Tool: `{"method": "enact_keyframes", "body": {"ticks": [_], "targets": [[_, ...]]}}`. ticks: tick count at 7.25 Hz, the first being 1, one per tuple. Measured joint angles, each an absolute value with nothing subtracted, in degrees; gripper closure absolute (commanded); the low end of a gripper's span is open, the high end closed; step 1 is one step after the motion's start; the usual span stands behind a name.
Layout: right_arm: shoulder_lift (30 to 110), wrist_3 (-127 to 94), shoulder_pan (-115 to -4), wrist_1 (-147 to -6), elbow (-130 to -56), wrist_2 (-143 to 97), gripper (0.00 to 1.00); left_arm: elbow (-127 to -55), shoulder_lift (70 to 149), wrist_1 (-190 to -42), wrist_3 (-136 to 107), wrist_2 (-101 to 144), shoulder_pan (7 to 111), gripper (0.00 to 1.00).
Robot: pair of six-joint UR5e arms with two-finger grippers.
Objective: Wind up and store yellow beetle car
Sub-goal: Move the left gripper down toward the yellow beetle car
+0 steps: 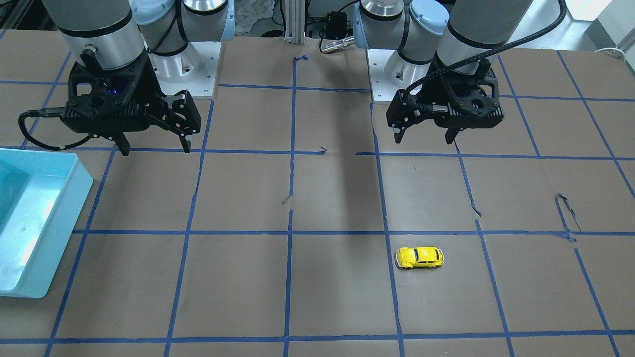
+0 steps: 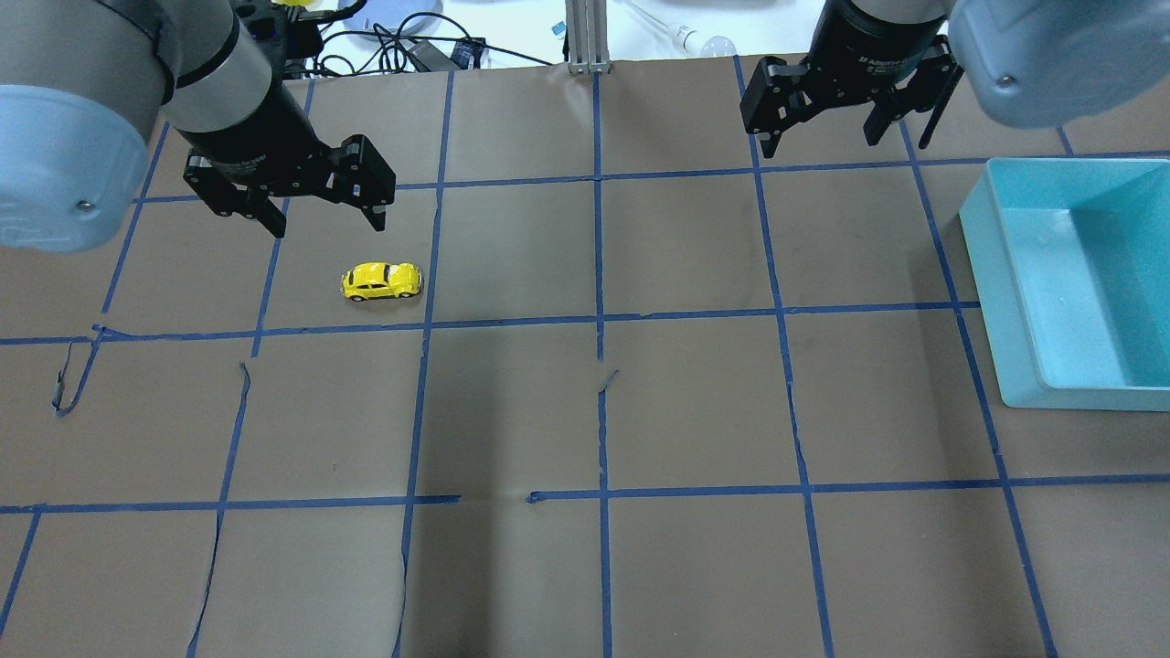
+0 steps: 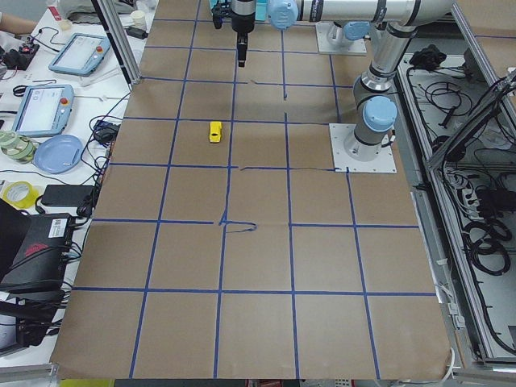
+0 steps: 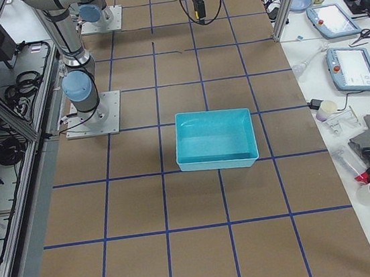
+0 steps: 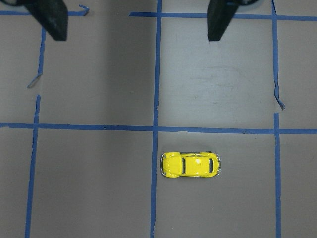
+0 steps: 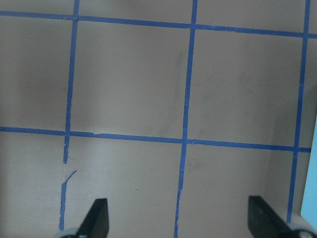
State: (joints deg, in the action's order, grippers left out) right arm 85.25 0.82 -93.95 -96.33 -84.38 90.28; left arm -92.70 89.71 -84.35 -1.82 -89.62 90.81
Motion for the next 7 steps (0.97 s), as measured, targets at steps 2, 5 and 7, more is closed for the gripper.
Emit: {"method": "enact_keyframes", "body": {"ticks": [2, 5, 7], "targets": [[85.25, 0.83, -93.95, -96.33, -84.38, 90.04, 0.00, -92.60, 89.60, -84.35, -0.95, -90.24, 90.79, 0.00], [85.25, 0.81, -93.96, -96.35, -84.38, 90.00, 0.00, -92.26, 89.54, -84.82, 0.71, -92.39, 90.79, 0.00], [85.25, 0.79, -93.95, -96.37, -84.38, 89.96, 0.00, -92.14, 89.56, -84.84, 0.96, -92.17, 90.45, 0.00]]}}
